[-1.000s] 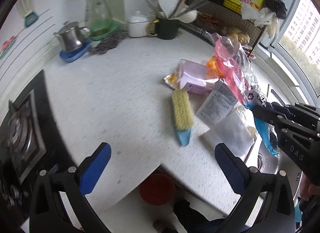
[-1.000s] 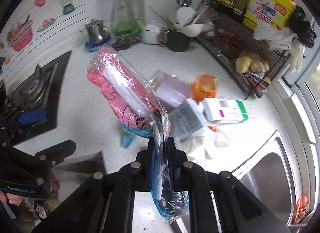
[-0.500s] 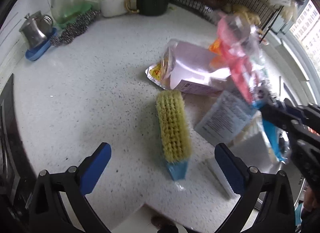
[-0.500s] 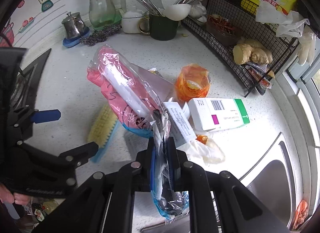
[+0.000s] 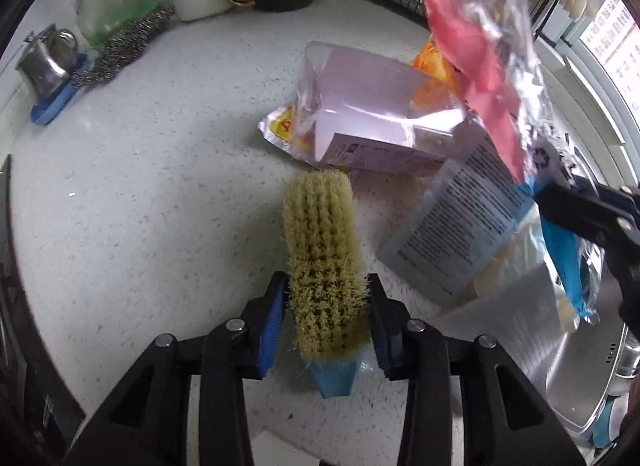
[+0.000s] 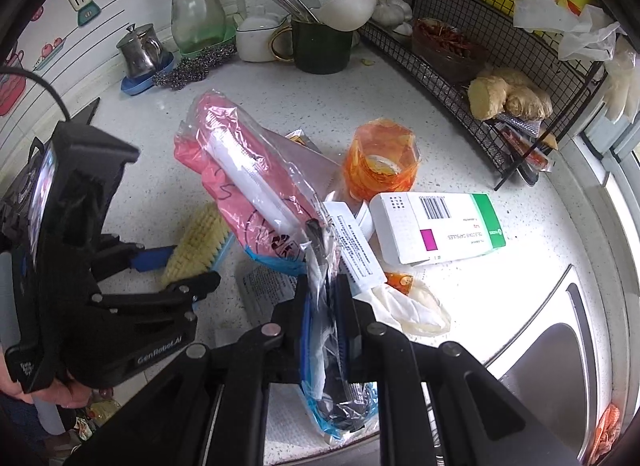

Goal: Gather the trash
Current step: 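Grasp the yellow scrub brush with the left gripper while the right gripper holds the bag, then carry brush and bag down to the red bucket and drop both in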

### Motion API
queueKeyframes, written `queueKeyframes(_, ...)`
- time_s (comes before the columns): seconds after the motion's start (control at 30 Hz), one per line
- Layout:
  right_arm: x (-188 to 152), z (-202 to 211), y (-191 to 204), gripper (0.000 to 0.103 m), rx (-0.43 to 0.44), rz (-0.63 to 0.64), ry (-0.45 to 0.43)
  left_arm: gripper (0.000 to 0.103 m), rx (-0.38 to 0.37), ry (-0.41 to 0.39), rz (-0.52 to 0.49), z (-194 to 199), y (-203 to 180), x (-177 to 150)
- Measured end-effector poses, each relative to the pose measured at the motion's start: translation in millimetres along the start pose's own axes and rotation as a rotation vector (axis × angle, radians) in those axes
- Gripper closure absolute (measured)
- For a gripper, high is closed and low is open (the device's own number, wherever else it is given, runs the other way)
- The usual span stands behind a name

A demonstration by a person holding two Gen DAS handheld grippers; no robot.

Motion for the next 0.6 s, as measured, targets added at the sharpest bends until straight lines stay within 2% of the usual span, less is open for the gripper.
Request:
queueKeyframes(0.27, -8, 30, 24, 0.093, 0.0, 0.029, -0.033, 0.067, 0.018, -0.101, 0.056, 77, 20, -32)
queueKeyframes(0.47, -30, 72, 67, 0.093, 0.014, 0.047, -0.091, 0.067, 0.027, -0.165, 0.071, 133, 35, -80)
queueKeyframes(0.6, -52, 98, 94, 0.093, 0.012, 0.053, -0.125, 0.067, 0.027, -0.194, 0.062, 153, 37, -110)
Point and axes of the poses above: each gripper's, at about its wrist camera, not at the fingertips, and z roughly against the way its jaws point, y to its left, x to its top, the point moved 2 cm from there along -z, roughly the way its jaws point, and after that the axes turned 3 degrees about y, right-handed, at the moved point
